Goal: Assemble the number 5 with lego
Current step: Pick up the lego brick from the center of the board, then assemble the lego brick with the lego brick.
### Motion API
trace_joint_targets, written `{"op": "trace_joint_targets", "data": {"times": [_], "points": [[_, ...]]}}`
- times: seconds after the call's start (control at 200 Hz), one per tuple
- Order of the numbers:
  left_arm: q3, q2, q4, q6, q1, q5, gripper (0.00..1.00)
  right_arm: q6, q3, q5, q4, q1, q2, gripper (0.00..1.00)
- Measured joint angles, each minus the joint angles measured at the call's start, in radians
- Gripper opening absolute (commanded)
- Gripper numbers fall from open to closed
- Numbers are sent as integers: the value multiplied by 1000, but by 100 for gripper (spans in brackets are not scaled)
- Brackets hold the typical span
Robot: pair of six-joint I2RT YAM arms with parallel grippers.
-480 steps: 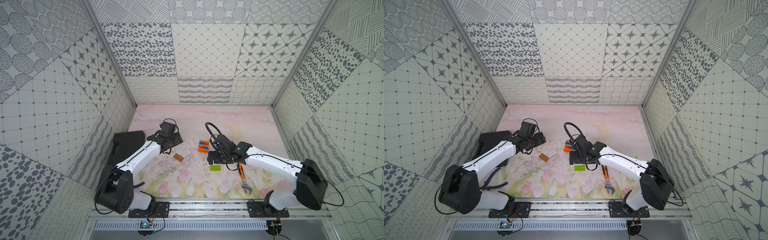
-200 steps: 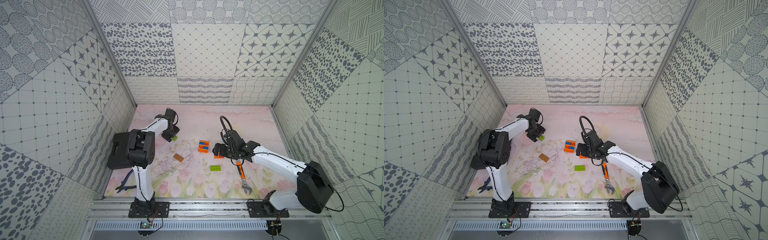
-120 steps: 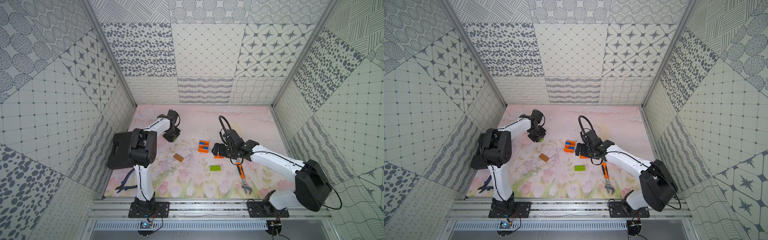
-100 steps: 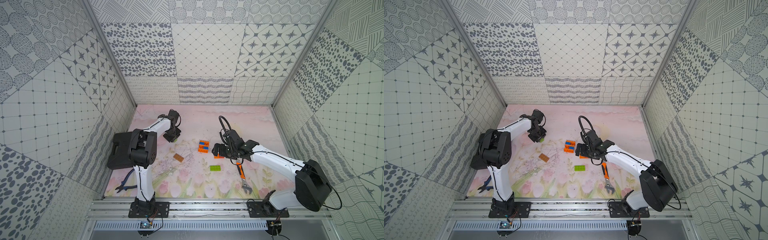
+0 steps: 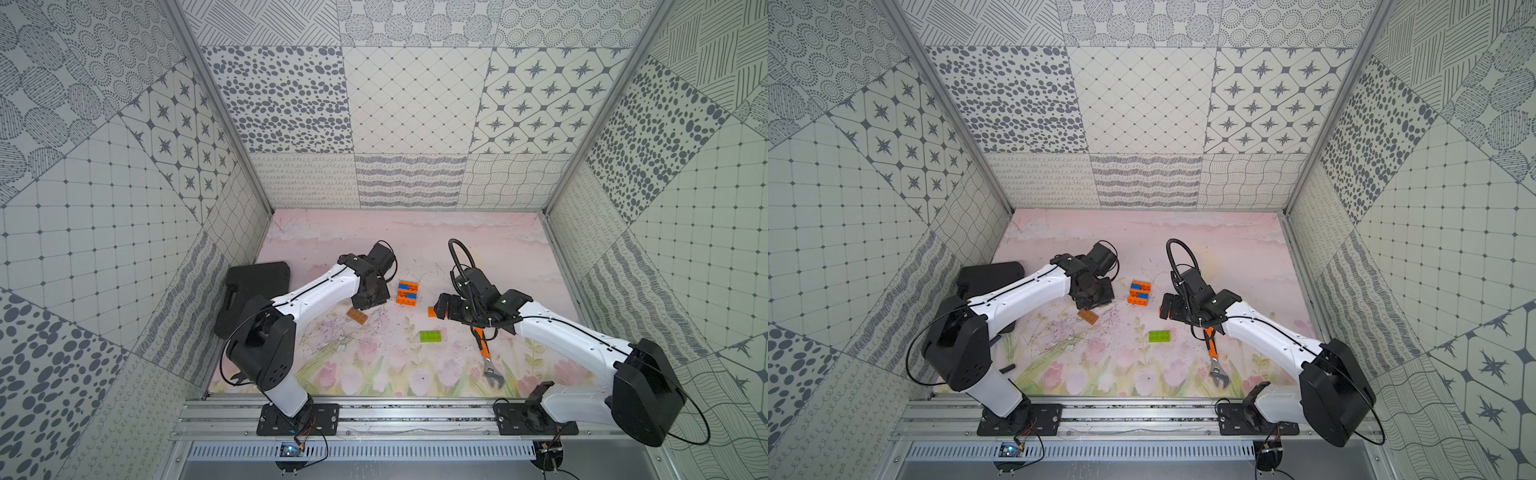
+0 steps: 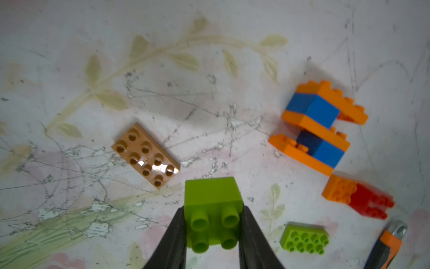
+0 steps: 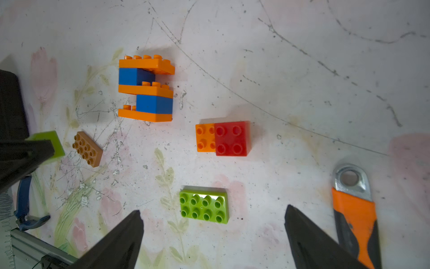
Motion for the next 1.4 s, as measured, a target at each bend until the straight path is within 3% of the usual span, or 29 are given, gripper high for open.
{"op": "trace_joint_targets", "data": {"times": [0.185,0.41,1.396], "points": [[-60,-14,81,7,-142,52,28,8,-66,-9,-10,-50,-43,99],[-34,62,152,17,-223,103,25,19,-131,-53,21,-73,-95,99],[89,242,203,-91,-288,140,26,18,-173,-150,68,-134,-91,99]]}}
